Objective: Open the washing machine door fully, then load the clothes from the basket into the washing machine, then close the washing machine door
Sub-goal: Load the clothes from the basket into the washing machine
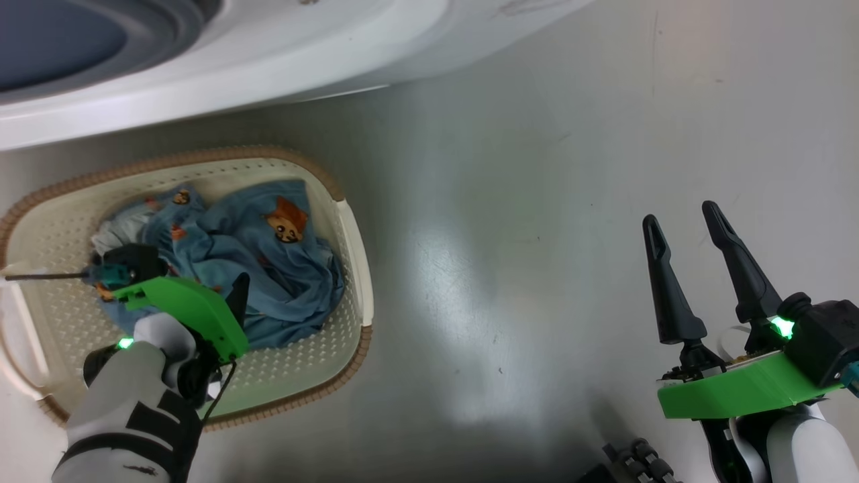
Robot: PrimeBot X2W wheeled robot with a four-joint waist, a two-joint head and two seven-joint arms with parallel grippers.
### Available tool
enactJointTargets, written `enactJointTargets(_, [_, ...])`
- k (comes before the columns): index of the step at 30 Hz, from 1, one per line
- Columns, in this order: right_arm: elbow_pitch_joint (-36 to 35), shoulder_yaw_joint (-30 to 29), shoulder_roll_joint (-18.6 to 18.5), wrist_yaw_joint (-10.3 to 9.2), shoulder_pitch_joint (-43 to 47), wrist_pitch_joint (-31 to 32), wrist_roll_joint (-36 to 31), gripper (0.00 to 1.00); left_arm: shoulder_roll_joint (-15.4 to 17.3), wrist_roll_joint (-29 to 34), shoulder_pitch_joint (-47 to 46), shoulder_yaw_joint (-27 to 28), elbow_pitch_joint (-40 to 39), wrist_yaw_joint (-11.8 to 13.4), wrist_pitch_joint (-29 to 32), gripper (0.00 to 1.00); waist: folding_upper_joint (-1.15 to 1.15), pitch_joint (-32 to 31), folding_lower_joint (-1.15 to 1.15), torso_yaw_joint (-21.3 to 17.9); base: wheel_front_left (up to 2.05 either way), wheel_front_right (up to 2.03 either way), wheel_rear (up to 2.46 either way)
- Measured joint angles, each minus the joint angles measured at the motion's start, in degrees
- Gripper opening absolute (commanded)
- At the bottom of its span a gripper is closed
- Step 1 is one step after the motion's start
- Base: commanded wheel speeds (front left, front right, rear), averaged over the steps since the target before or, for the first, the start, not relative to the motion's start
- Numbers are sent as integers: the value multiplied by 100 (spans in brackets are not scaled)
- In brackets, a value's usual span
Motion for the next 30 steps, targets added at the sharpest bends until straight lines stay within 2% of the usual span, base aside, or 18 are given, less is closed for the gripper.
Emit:
enactJointTargets(18, [-138,10,1,0,-85,14,-109,100,-108,-179,-175,-185,254,11,123,100,0,247,0,-140,0,0,0])
enactJointTargets(22, [-290,-23,1,0,-69,75,-160,100,-177,-187,-187,-213,283,154,112,100,0,287,0,-117,0,0,0])
enactJointTargets(30, [-527,-19,1,0,-17,215,-193,100,-223,-194,-314,-261,301,211,53,100,0,440,0,-95,0,0,0])
